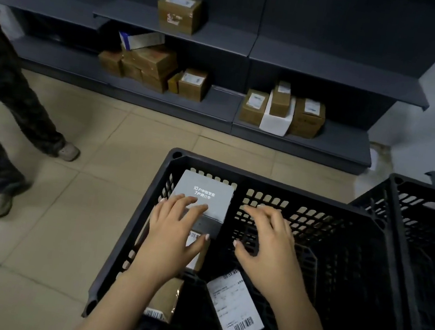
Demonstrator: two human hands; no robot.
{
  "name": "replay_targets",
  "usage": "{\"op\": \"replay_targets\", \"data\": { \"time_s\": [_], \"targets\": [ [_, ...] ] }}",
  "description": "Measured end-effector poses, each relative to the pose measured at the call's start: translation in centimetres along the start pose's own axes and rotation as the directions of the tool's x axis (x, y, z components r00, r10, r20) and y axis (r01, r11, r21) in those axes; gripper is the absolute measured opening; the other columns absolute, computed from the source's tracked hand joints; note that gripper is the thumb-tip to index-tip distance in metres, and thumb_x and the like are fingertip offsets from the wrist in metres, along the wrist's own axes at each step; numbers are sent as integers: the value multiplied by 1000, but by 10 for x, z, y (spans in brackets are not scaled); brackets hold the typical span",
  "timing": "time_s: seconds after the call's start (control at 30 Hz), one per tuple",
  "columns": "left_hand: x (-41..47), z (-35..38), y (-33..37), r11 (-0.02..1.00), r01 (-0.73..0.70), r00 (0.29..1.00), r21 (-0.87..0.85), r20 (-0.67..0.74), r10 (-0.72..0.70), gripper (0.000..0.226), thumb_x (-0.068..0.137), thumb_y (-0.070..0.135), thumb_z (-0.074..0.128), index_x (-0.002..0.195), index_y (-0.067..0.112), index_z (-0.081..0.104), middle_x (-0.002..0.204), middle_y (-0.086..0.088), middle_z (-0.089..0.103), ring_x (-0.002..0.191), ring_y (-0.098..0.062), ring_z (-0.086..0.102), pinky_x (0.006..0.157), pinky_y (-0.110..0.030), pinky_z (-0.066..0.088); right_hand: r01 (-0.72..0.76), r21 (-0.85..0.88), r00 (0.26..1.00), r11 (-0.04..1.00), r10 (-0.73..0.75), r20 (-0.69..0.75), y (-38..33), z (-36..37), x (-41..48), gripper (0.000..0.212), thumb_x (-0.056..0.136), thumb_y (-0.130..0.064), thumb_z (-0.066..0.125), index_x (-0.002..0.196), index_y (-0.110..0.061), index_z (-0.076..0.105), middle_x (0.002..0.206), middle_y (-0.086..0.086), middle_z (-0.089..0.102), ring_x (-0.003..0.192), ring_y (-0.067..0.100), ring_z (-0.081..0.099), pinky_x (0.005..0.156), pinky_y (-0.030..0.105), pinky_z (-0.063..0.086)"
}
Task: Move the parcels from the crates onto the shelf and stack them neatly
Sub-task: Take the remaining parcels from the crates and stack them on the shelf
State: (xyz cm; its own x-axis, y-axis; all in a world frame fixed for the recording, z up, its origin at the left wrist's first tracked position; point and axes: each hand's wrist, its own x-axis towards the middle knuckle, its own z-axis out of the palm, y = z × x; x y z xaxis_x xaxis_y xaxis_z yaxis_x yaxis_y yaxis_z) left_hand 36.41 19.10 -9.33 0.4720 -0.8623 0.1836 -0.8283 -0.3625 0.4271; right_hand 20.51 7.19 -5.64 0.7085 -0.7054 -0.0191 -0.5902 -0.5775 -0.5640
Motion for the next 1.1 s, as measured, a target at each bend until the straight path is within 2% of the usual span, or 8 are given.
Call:
{"op": "replay_targets", "data": {
  "time_s": [0.1, 0.17, 0.23, 0.37, 0.53, 0.83, 0.97, 1.1],
  "targets": [
    [13, 13, -12, 997, 32, 998, 64, 46, -35, 59, 78, 35, 74, 132, 22, 52, 139, -6, 48, 133, -26, 37, 110, -44, 18, 37, -25, 996, 999, -35, 78, 6, 13, 24, 64, 85, -28, 67, 142, -31, 38, 145, -9, 30, 135, 12, 25, 114, 37, 28],
    [23, 21, -18, 993, 55, 994, 103, 83, -64, 66, 79, 36, 74, 138, 21, 48, 145, -8, 43, 138, -28, 33, 110, -43, 15, 67, -52, 988, 996, -59, 143, 10, 24, 41, 69, 86, -29, 65, 146, -32, 32, 152, -7, 22, 140, 13, 17, 116, 35, 22],
    [30, 26, -23, 990, 61, 985, 126, 150, -80, 72, 83, 39, 69, 146, 23, 38, 154, -9, 30, 145, -28, 20, 114, -42, 9, 94, -71, 976, 993, -78, 203, 12, 35, 56, 74, 87, -30, 64, 149, -33, 24, 158, -7, 11, 143, 14, 9, 115, 33, 16],
    [27, 36, -34, 974, 64, 944, 215, 305, -129, 83, 93, 48, 50, 153, 30, -3, 161, -2, -13, 146, -19, -17, 118, -40, -4, 157, -114, 951, 981, -119, 285, 15, 56, 71, 82, 87, -33, 64, 152, -33, 14, 161, -5, -3, 146, 18, -1, 117, 36, 9],
    [21, 39, -33, 976, 85, 934, 201, 325, -148, 85, 94, 45, 49, 152, 31, -12, 158, 0, -23, 143, -18, -27, 119, -43, -4, 156, -122, 942, 980, -111, 317, 18, 65, 74, 83, 88, -32, 64, 152, -36, 10, 161, -3, -7, 147, 17, -10, 117, 37, 5],
    [14, 38, -28, 975, 99, 934, 197, 319, -159, 85, 94, 41, 51, 152, 32, -10, 158, -1, -23, 138, -16, -30, 114, -37, -11, 138, -110, 948, 984, -99, 302, 16, 64, 76, 80, 87, -29, 65, 151, -33, 17, 160, -2, 1, 146, 19, -5, 118, 39, 10],
    [10, 40, -32, 984, 99, 960, 147, 247, -133, 83, 84, 36, 67, 152, 25, 21, 160, -9, 11, 147, -27, 4, 117, -50, 9, 135, -98, 956, 986, -104, 273, 15, 63, 72, 79, 83, -30, 70, 149, -27, 25, 155, -1, 11, 142, 18, 4, 117, 35, 15],
    [10, 39, -36, 983, 76, 963, 170, 242, -117, 83, 81, 38, 70, 150, 25, 25, 159, -10, 19, 146, -29, 14, 115, -49, 14, 136, -101, 956, 986, -104, 274, 14, 63, 70, 81, 85, -29, 69, 150, -30, 22, 156, -2, 9, 143, 18, 2, 117, 34, 12]
  ]
}}
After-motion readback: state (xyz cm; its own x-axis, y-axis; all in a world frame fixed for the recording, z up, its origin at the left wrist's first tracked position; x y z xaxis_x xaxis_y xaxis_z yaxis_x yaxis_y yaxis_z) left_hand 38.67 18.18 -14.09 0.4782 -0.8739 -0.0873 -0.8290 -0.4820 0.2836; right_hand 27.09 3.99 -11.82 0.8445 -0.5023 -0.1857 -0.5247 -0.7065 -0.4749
